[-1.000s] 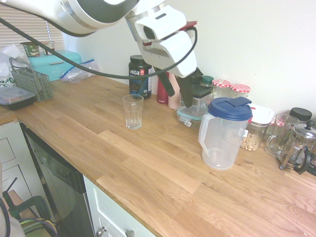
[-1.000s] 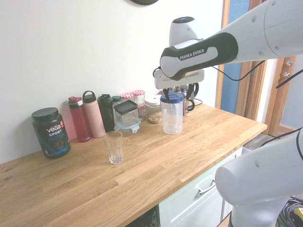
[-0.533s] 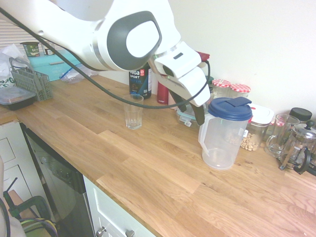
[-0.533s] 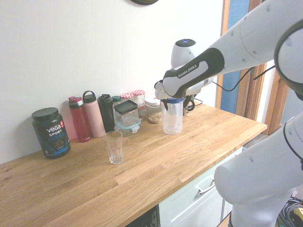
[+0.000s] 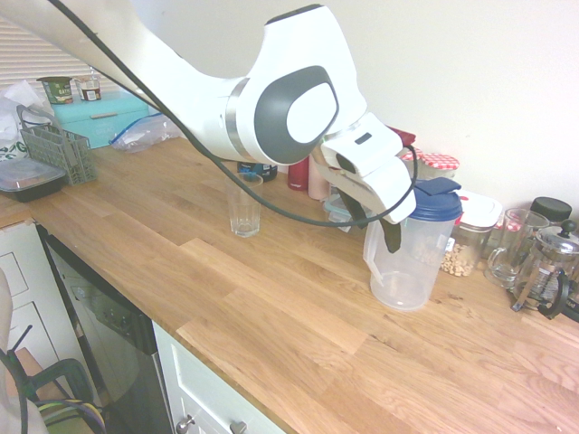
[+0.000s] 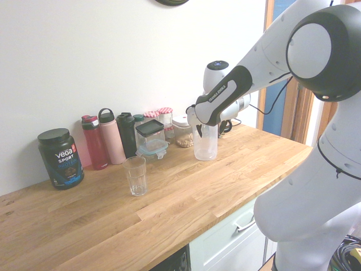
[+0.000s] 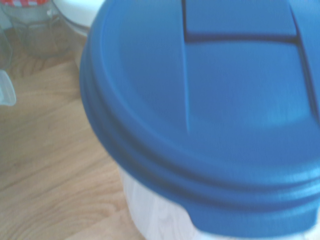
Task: Pour me some water
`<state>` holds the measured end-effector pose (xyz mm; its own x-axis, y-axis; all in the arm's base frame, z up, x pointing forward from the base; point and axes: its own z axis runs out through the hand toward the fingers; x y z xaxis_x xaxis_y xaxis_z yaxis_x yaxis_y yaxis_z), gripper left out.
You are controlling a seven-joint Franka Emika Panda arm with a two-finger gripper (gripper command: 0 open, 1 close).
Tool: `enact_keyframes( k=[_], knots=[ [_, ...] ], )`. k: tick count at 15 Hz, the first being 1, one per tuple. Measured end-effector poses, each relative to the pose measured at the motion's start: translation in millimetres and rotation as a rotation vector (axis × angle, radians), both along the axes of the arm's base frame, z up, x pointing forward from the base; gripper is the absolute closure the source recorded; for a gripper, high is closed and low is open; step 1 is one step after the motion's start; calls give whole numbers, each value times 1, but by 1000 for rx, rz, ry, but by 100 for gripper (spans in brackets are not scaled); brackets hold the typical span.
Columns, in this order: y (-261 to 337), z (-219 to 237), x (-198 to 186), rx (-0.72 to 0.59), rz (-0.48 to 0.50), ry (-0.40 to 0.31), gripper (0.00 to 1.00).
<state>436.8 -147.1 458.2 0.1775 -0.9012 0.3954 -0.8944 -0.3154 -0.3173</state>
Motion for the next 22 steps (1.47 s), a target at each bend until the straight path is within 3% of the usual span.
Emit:
enact_keyframes(
  k=[17, 19, 22],
  knots=[
    [8, -1, 20, 11, 38, 14, 100],
    [8, 14, 13, 25, 53, 11, 100],
    [25, 66, -22, 68, 161, 18, 100]
  ],
)
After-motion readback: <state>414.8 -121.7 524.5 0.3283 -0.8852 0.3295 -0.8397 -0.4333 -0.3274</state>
